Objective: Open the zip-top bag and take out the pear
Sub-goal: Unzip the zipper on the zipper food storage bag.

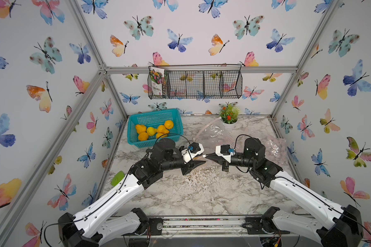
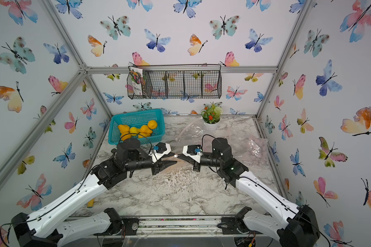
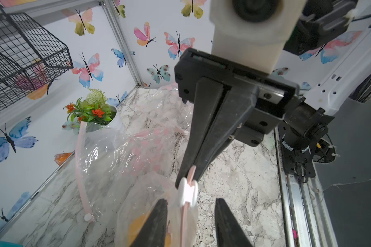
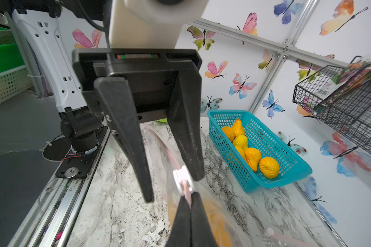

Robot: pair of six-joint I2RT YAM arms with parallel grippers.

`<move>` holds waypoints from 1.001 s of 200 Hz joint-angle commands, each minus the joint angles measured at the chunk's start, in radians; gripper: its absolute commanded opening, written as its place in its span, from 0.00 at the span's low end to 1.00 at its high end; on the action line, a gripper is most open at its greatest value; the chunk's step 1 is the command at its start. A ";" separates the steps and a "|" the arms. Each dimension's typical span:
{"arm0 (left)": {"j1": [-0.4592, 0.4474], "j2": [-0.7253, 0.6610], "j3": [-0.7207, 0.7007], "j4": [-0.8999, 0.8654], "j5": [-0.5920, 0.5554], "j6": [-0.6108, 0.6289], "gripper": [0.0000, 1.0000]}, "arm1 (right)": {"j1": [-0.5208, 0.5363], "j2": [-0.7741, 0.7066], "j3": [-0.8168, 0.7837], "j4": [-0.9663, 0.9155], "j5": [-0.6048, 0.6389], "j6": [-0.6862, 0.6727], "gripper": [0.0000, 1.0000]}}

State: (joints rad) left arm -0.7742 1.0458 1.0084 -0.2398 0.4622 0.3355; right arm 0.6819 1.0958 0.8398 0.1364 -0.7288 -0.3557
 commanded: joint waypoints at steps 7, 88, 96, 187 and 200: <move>0.000 0.025 0.038 0.014 0.073 0.023 0.28 | 0.004 -0.009 0.025 -0.027 -0.024 0.014 0.02; 0.000 0.028 0.050 0.016 0.085 0.027 0.15 | 0.004 -0.008 0.030 -0.057 -0.007 0.015 0.03; 0.000 0.028 0.050 0.009 0.087 0.031 0.10 | 0.004 -0.014 0.030 -0.058 0.003 0.015 0.03; 0.021 -0.040 -0.028 -0.141 -0.114 0.050 0.00 | 0.004 -0.186 -0.009 -0.024 0.343 0.022 0.03; 0.035 -0.056 -0.044 -0.154 -0.122 0.043 0.00 | 0.004 -0.208 -0.008 -0.023 0.390 0.021 0.03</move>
State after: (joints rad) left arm -0.7696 1.0229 1.0145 -0.2520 0.4099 0.3779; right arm 0.6895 0.9478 0.8284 0.0509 -0.4873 -0.3500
